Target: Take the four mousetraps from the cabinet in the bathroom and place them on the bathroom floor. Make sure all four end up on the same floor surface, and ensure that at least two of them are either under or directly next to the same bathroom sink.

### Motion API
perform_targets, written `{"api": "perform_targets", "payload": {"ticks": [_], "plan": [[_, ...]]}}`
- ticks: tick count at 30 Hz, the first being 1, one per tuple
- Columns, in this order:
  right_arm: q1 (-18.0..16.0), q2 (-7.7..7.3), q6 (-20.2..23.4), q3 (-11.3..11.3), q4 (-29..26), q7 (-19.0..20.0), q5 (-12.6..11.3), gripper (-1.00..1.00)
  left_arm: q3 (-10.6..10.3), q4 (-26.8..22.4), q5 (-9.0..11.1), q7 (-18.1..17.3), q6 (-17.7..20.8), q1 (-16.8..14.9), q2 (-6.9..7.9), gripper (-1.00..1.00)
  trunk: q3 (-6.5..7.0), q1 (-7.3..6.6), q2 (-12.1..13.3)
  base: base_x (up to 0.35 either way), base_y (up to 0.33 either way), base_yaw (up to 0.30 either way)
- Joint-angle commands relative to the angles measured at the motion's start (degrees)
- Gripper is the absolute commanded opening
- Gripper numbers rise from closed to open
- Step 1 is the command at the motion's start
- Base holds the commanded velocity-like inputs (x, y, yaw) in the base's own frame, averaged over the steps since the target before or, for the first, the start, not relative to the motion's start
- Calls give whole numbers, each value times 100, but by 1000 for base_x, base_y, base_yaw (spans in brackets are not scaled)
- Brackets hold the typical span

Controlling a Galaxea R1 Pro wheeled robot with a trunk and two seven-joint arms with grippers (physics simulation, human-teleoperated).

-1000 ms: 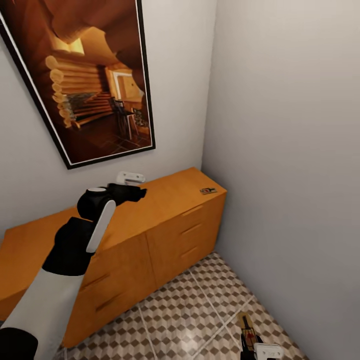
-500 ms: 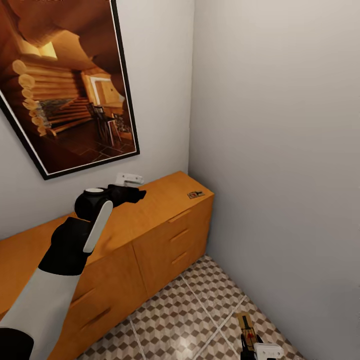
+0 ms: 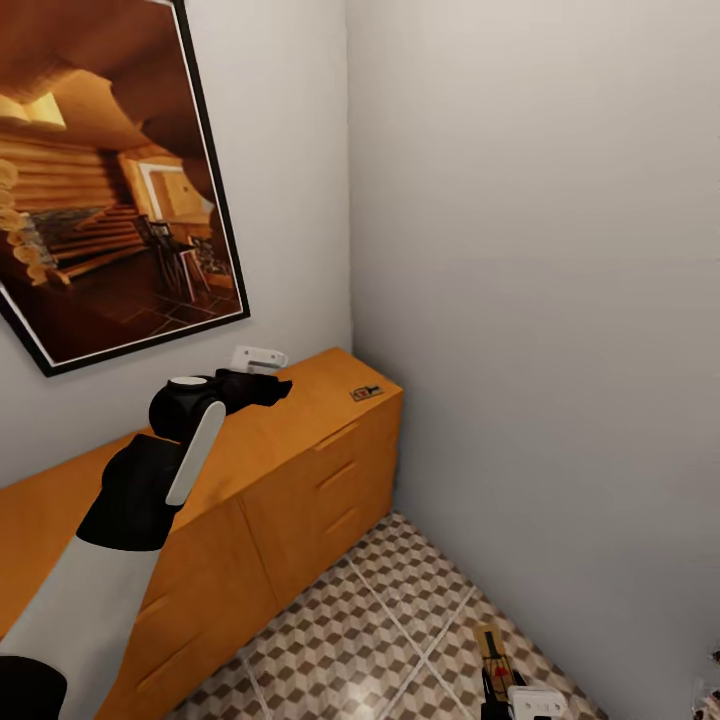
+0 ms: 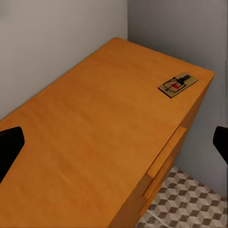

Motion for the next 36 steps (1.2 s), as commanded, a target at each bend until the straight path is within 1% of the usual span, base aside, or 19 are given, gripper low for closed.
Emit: {"api": "perform_targets", "payload": {"ticks": [1,8,21,23,26,31,34,35,36], "plan": [[-6,2,-15,42,5,-33,-23,-100,-11,-6,62,60,19,-6,6,100,-6,4,-11,0,0,-137],[-6,2,-15,41,5,-33,-23,-100,-11,46,62,60,19,-6,7,100,5,4,-11,16,8,-44],[-6,2,-15,44,12,-33,-23,-100,-10,237,62,41,19,2,15,100,7,4,-11,111,75,-2],[-6,3,-10,47,13,-33,-23,-100,-9,259,62,-14,15,2,15,100,7,4,-11,29,14,0],[-6,11,-3,47,14,-33,-23,-100,-10,295,62,-201,9,2,15,100,7,4,-11,13,7,0],[-6,18,43,50,14,-33,-23,-100,-14,364,55,-629,3,3,55,100,7,4,-11,4,2,-1],[-6,25,51,50,14,-33,-23,-100,-107,374,54,-764,1,3,114,100,13,4,-11,1,0,-48],[-6,37,52,50,14,-33,-23,-100,-201,377,53,-803,-1,3,152,100,17,4,-11,0,0,-103],[-6,46,53,50,14,-33,-23,-100,-249,378,53,-817,-2,3,172,100,23,4,-11,0,0,-118]]}}
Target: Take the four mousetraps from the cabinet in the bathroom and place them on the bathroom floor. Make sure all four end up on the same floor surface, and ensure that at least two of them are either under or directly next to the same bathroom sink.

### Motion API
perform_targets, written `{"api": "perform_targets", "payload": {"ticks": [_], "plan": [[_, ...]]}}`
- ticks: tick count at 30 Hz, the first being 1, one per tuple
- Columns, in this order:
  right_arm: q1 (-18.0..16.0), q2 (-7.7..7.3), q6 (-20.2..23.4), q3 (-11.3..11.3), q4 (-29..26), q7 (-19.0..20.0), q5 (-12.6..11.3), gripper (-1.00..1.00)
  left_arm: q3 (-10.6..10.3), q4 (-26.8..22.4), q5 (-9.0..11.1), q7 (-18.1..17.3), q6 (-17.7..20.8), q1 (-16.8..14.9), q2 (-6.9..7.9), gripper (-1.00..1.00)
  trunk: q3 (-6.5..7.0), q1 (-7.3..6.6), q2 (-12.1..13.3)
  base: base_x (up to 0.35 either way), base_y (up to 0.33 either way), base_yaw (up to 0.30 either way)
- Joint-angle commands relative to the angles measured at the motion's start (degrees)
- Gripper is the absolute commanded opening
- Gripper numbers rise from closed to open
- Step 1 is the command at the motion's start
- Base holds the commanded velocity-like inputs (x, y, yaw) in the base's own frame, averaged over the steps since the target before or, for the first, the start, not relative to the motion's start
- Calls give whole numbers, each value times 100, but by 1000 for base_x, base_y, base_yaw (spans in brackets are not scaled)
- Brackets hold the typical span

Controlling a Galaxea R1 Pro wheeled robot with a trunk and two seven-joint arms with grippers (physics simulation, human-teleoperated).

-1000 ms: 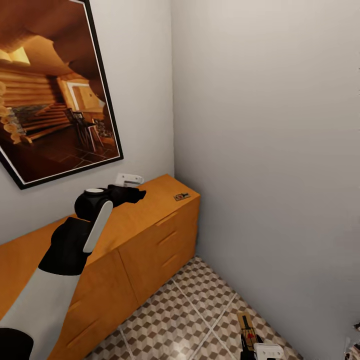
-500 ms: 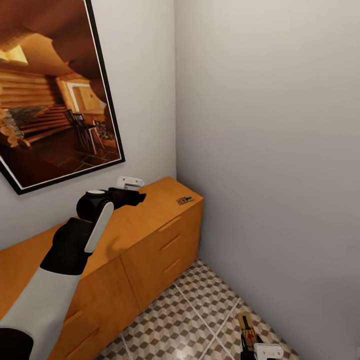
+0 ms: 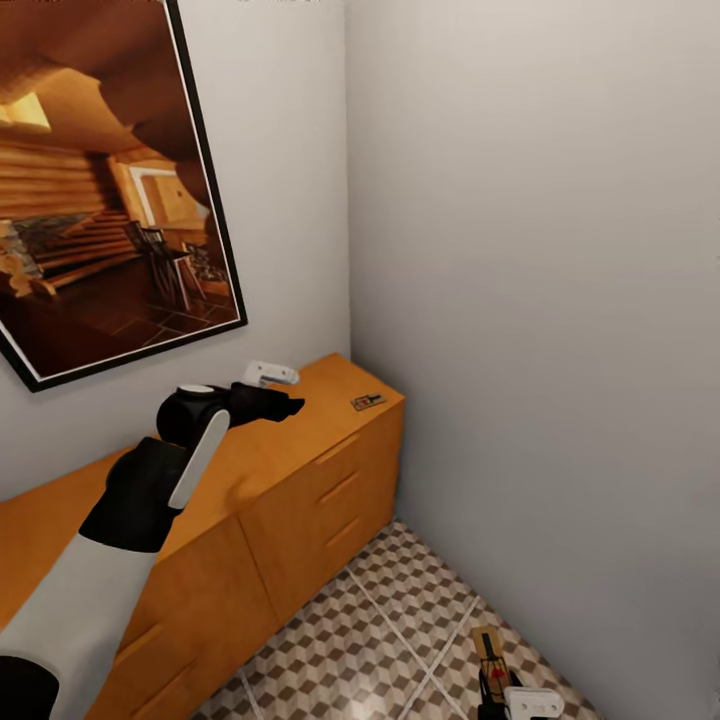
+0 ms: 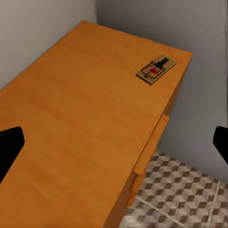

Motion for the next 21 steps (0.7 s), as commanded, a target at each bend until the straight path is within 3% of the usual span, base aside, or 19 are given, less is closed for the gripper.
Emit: {"api": "perform_targets", "payload": {"ticks": [1,7,21], "plan": [[-6,20,-14,38,5,-35,-26,-100,-88,-5,-3,-27,19,-6,48,100,-5,4,-11,0,0,-140],[-6,50,-8,32,5,-35,-26,-100,-215,-9,-3,-59,17,-6,156,100,38,4,-11,0,0,-163],[-6,55,-6,32,5,-35,-26,-100,-235,-8,-4,-64,12,-6,174,100,136,4,-11,0,0,-152]]}}
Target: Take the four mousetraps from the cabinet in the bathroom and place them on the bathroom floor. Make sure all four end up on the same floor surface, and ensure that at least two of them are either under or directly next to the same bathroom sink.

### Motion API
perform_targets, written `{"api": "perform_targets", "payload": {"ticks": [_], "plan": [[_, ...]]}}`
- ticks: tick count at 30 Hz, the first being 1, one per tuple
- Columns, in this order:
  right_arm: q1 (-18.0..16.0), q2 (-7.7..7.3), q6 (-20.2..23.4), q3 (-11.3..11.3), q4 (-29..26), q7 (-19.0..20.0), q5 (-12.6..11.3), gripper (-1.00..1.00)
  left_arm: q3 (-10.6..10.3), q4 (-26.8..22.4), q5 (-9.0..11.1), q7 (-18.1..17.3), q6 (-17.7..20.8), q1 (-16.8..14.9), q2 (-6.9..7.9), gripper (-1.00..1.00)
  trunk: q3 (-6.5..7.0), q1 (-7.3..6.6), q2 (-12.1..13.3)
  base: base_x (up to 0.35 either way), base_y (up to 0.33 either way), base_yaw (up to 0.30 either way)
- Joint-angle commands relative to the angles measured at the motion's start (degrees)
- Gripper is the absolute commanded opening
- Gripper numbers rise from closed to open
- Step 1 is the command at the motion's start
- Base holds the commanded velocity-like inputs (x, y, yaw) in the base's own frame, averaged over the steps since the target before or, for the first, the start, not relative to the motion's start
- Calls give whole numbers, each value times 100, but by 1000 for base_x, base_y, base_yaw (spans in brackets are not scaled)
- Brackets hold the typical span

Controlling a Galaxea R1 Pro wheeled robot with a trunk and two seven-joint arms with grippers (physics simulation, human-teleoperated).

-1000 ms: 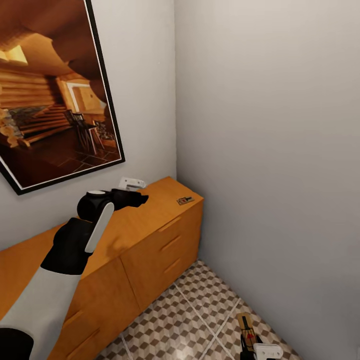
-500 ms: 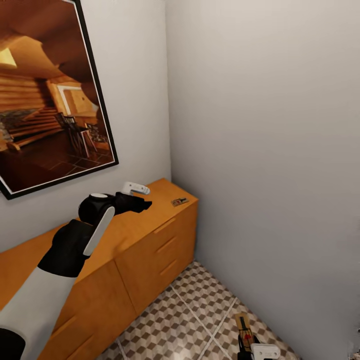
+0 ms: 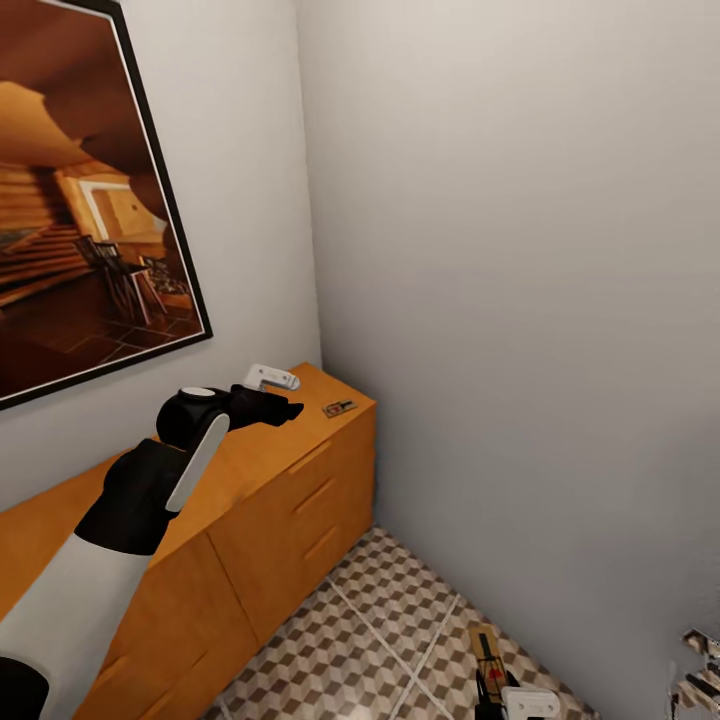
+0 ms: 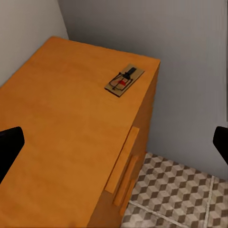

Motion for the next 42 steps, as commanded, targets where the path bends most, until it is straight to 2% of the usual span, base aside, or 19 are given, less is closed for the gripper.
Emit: {"api": "perform_targets", "payload": {"ticks": [1,25,42], "plan": [[-5,0,-16,42,5,-34,-23,-100,-6,-2,-7,-13,21,-7,5,100,-10,4,-12,0,0,-58],[-5,-7,-12,42,5,-34,-23,-100,-13,18,-7,-13,24,-7,5,100,-4,4,-12,1,0,-5],[-5,-7,-12,42,5,-34,-23,-100,-20,81,-7,-13,25,-7,5,100,-4,4,-12,74,78,0]]}}
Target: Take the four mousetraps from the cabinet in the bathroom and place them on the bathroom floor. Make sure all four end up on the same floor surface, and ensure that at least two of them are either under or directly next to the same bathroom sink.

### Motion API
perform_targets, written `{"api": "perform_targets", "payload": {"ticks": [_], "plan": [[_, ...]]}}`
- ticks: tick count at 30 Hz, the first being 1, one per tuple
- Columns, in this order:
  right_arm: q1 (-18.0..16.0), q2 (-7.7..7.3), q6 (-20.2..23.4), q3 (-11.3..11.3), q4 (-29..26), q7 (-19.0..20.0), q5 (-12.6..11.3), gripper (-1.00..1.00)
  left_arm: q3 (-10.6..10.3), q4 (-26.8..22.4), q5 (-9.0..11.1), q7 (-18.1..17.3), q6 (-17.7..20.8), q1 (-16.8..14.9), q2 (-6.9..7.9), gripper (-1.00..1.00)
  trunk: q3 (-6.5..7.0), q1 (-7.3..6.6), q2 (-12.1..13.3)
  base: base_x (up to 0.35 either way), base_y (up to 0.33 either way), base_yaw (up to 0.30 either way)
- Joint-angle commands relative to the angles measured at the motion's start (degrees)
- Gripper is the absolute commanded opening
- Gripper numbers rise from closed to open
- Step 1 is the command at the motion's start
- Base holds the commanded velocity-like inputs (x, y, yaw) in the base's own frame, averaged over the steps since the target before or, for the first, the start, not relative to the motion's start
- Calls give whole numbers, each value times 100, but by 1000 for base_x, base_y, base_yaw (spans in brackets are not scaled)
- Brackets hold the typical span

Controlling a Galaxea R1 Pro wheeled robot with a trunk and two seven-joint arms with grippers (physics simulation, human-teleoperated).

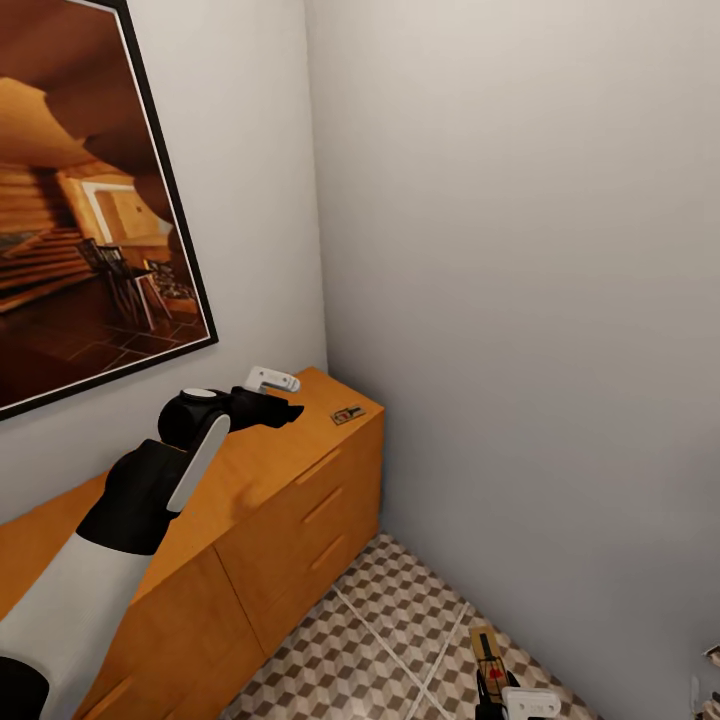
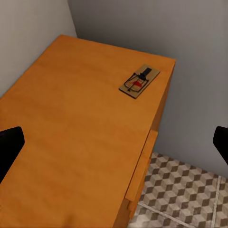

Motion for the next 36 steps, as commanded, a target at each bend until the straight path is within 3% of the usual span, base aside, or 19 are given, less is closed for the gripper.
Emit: {"api": "perform_targets", "payload": {"ticks": [1,30,36], "plan": [[-5,2,-15,43,4,-34,-23,-100,-7,0,-8,-13,20,-7,4,100,-12,3,-12,4,4,0],[-5,10,-15,46,4,-34,-23,-100,-10,292,-8,-18,17,-7,4,100,62,3,-12,0,0,-74],[-5,10,-15,48,4,-34,-23,-100,-10,460,-8,-207,-11,-7,4,100,62,3,-12,0,0,-1]]}}
